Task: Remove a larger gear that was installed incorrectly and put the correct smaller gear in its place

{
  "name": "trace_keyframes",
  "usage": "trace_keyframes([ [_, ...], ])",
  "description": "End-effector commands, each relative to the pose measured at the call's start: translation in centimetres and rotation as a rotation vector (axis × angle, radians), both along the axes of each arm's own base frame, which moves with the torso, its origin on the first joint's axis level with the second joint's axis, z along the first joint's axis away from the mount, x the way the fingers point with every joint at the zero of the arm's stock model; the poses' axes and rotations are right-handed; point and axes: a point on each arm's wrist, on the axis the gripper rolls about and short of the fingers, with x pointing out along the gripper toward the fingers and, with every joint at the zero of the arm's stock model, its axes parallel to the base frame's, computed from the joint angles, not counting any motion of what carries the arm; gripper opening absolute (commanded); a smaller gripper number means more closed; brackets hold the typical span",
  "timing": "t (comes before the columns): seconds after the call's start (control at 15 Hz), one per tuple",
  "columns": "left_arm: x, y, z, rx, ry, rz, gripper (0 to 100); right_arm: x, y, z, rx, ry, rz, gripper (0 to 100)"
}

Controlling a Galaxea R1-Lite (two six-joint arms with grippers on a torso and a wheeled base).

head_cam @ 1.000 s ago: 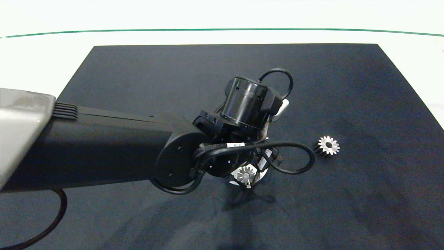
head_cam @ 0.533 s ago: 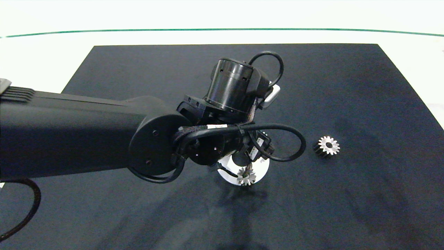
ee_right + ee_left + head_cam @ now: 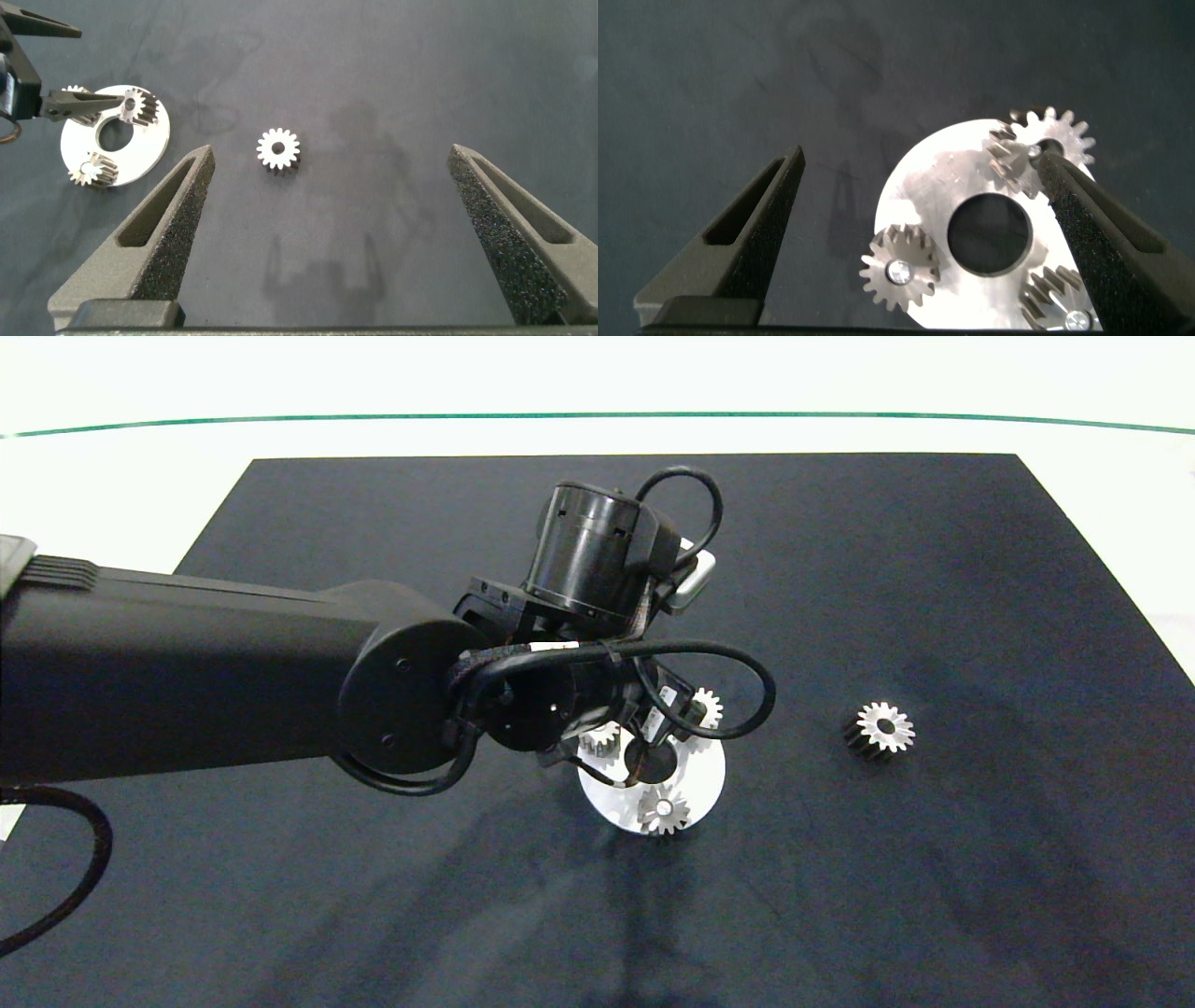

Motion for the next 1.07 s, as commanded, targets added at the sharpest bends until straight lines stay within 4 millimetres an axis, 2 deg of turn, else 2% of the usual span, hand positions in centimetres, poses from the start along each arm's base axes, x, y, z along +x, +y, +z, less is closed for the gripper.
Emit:
trace_keyframes([
  [0.07, 0.2, -1.0, -0.5, 0.006, 0.002, -0.011, 100, 0.0, 0.0, 0.0, -0.001, 0.002, 0.001, 100],
  [0.67, 0.3, -3.6, -1.1, 0.001, -0.006, -0.052, 100, -0.2, 0.0, 0.0, 0.022, 0.0, -0.007, 100],
  [0.93, 0.4, -3.3, -0.7, -0.005, -0.012, -0.048, 100, -0.2, 0.0, 0.1, 0.023, -0.003, -0.007, 100],
  [1.07, 0.0, -2.9, 0.3, -0.021, -0.026, -0.05, 100, -0.2, 0.0, 0.1, 0.023, -0.003, -0.005, 100],
])
